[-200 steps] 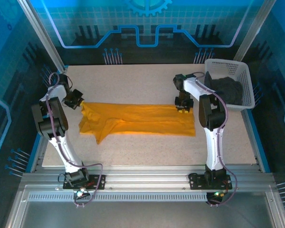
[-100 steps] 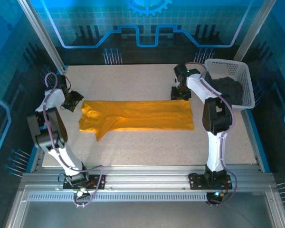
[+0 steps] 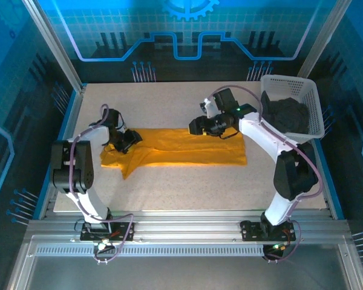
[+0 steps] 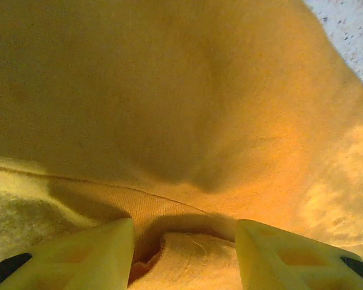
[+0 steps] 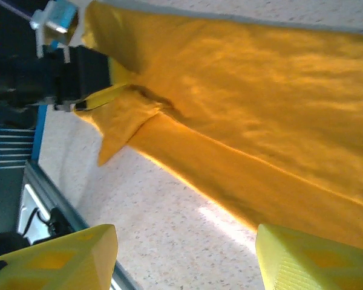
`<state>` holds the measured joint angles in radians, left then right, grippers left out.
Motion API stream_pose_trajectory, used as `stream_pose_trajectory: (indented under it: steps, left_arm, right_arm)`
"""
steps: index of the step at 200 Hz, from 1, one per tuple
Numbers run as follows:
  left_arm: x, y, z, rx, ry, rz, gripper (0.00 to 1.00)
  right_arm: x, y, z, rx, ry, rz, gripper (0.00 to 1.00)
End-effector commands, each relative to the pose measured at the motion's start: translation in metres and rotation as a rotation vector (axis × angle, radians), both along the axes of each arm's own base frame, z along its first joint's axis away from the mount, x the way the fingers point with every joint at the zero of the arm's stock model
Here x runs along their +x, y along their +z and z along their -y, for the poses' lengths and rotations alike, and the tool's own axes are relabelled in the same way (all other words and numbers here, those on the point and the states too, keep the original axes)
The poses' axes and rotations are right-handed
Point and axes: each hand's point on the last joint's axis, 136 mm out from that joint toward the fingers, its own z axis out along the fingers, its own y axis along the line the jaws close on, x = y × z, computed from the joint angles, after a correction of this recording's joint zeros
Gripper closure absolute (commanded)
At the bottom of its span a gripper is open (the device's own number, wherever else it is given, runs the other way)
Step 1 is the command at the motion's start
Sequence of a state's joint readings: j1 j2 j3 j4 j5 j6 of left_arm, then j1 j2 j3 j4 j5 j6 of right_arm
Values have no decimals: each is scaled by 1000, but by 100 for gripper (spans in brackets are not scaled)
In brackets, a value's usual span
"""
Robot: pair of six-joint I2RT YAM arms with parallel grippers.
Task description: Fold and stack the t-shirts
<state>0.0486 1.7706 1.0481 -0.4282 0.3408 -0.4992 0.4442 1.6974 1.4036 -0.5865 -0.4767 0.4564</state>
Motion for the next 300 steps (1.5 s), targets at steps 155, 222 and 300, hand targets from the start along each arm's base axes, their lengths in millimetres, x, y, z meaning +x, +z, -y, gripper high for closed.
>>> stream_pose_trajectory:
  steps: [155,222,300]
  left_arm:
    - [-84,-5,100,-119,-204,-107,64]
    - [-68,41,42,-14,-1,-15,63]
    - [-57,17,-76,124,255,-100,70]
  right_arm:
    - [-6,0,8,33,-34,-21,39]
    - [-6,-19,15,17,-71,-59,46]
    - [-1,-92,33,-192,-157,-238,56]
